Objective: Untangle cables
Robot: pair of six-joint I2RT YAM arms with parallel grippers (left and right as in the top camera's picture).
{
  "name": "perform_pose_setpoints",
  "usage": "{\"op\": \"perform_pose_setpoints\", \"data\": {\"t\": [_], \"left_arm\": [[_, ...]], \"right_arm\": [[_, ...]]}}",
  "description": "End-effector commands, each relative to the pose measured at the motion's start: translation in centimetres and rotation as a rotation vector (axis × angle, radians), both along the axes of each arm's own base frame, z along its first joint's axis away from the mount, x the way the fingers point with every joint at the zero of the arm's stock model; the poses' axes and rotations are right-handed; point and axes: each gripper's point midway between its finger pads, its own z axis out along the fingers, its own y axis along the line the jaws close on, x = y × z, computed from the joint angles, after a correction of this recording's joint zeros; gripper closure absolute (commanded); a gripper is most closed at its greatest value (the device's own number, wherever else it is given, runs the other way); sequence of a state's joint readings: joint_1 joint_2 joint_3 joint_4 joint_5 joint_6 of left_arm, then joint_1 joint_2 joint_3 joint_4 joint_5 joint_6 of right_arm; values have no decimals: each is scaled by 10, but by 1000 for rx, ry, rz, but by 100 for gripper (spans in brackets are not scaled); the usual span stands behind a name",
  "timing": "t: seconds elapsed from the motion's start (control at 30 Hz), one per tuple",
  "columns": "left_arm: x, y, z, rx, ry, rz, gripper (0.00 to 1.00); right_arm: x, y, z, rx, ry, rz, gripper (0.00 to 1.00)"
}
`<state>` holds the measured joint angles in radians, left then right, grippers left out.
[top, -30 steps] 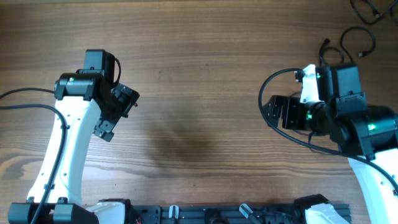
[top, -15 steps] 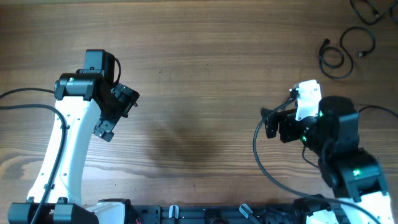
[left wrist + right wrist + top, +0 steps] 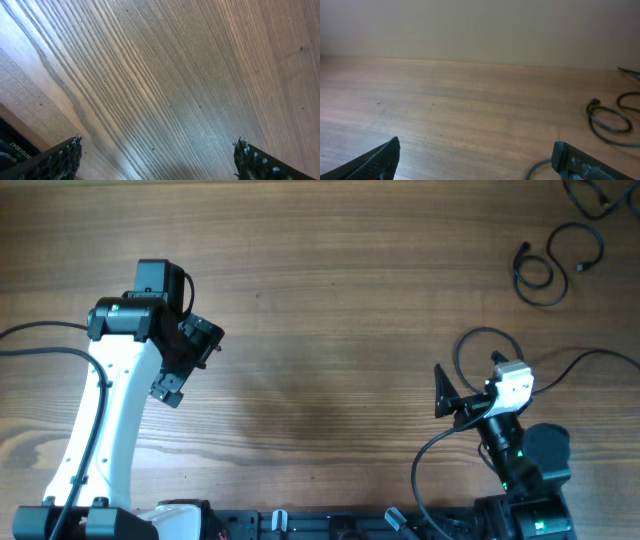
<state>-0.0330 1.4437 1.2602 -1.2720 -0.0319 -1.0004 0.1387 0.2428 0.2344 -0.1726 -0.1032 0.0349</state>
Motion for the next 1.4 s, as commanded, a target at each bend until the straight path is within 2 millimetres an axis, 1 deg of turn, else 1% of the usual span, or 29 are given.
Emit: {"op": "perform_pose_setpoints", "data": {"t": [0.0,0.1,0.2,0.33,0.47,0.53,0.6,0.83,0.93,0.97,1.0,1.07,1.17,1.37], "left_arm": [[0,1,-1,13,2,0,0],[0,1,-1,14,3,-1,0],[0,1,-1,14,3,-1,0],[0,1,-1,14,3,-1,0],[1,1,-1,14,2,-1,0],[1,1,-1,14,2,-1,0],[1,1,-1,14,2,-1,0],[0,1,-1,14,3,-1,0],[0,1,-1,14,3,-1,0],[0,1,-1,14,3,-1,0],[0,1,-1,14,3,-1,0],[0,1,-1,14,3,-1,0],[0,1,-1,14,3,-1,0],[0,1,-1,14,3,-1,0]], "right_arm": [[-2,-12,-4,38,-34,-57,0],[-3,-26,-2,51,-81,-114,0],[-4,-31,-4,49,-110,-142,0],[-3,-33,-4,58,-160,-152,0],[1,-34,-15,106,-170,-163,0],[1,-36,-12,106,-182,-171,0],[1,-40,-13,105,-179,-196,0],[1,-39,-15,81,-176,-186,0],[1,-41,-14,76,-179,-202,0],[1,-40,-15,31,-183,-188,0],[1,-36,-16,-51,-192,-159,0],[1,-37,-16,-107,-201,-159,0],[1,-44,-16,-103,-198,-189,0],[1,-44,-16,-125,-201,-182,0]]}}
